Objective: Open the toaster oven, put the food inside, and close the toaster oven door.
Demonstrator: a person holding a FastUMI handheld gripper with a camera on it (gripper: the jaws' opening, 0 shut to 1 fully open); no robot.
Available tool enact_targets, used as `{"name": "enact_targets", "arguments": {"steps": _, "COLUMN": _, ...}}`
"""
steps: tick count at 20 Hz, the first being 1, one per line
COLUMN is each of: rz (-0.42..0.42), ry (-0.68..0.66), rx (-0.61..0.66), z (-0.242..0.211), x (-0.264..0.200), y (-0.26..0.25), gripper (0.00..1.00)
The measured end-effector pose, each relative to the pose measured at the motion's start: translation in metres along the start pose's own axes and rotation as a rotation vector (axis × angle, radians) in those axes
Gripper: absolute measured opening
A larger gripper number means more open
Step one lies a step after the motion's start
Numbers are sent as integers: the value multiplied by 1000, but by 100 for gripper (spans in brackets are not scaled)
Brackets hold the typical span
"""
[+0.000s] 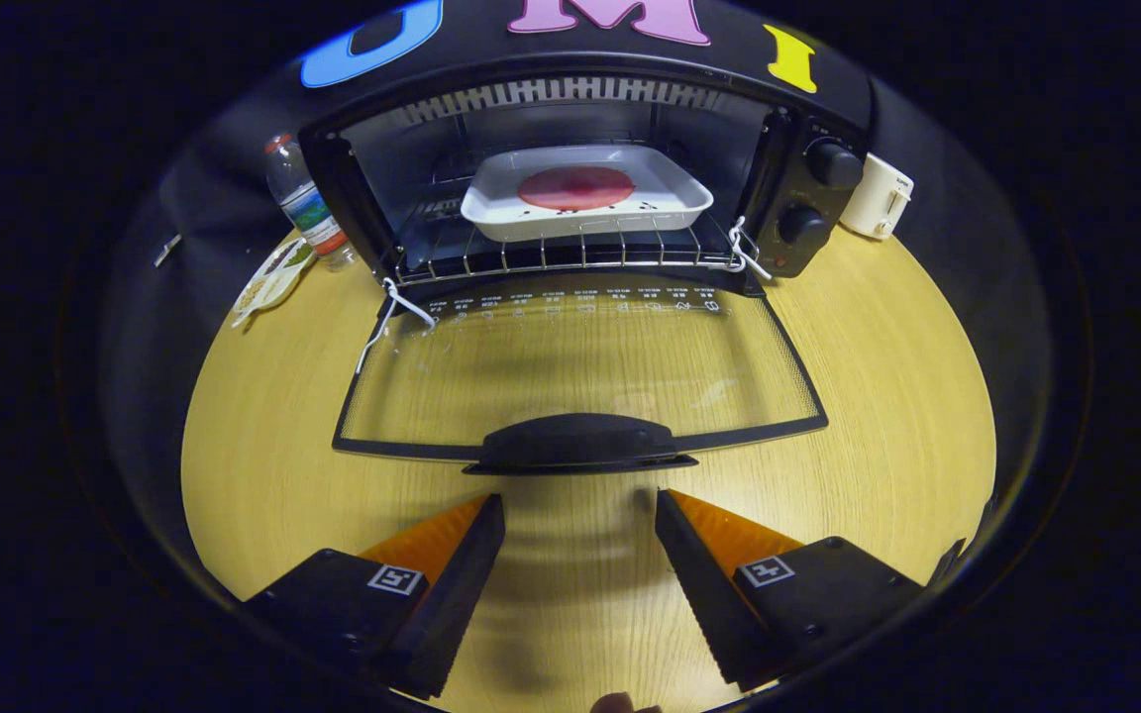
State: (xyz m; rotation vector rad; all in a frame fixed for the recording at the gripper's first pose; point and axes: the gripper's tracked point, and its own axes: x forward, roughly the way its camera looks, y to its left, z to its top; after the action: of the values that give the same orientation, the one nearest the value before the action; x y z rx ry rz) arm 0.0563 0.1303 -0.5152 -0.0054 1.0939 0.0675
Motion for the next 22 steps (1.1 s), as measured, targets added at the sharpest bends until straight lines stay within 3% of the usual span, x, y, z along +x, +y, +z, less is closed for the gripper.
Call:
{"name": "enact_targets", "arguments": {"steps": 9, "rz": 4, "ry": -15, "rx": -11, "z": 9, "x": -6, "y": 0, "gripper": 99}}
{"name": "enact_targets", "arguments": {"steps": 22, "rz": 33, "ry": -390, "rx": -35, "z": 99, "x": -119, "y": -3, "gripper": 99}}
